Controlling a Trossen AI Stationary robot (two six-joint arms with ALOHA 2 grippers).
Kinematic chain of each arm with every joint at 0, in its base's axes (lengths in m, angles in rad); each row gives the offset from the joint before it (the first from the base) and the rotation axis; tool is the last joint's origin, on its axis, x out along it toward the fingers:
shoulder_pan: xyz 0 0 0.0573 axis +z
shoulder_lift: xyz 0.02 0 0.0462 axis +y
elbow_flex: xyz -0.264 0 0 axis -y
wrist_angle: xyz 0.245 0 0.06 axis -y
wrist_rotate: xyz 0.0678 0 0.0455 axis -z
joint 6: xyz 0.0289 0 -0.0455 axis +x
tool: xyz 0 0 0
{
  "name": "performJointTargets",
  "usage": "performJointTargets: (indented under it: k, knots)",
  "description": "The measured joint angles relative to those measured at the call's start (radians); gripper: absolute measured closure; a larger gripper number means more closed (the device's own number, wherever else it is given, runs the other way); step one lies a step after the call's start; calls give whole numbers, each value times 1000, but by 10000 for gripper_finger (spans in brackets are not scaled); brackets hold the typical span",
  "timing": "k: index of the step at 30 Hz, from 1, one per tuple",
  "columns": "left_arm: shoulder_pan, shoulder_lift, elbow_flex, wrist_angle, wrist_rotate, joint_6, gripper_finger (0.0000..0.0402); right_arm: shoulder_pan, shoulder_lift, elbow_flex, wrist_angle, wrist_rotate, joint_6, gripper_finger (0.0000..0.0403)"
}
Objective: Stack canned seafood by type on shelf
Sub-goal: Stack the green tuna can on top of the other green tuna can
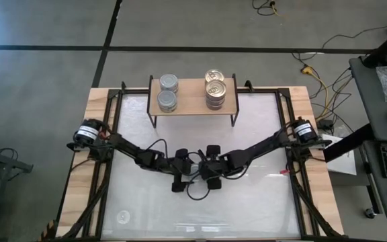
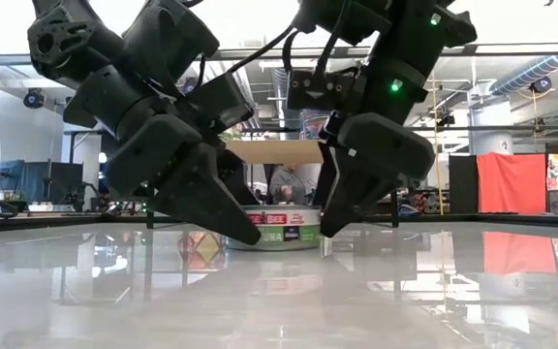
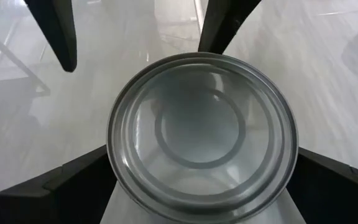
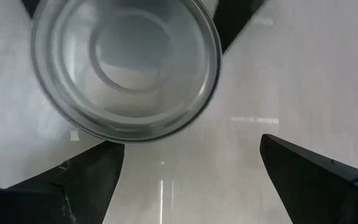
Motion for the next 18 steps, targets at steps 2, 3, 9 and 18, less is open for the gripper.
performJointTargets:
  k: [2,3,9,18]
  knots:
    - [0,-1,-1,-3,1,0,1,0,1,-1,26,9,-14,35]
    - [0,-1,-1,-3,2,0,1,0,1,-1,28,17,-18,35]
    - [0,-1,-1,-2,-4,-15,1,-4,8,-3,35,36,-25,35]
    - [0,0,-3,10,-20,-20,1,-2,39,2,53,57,-18,35]
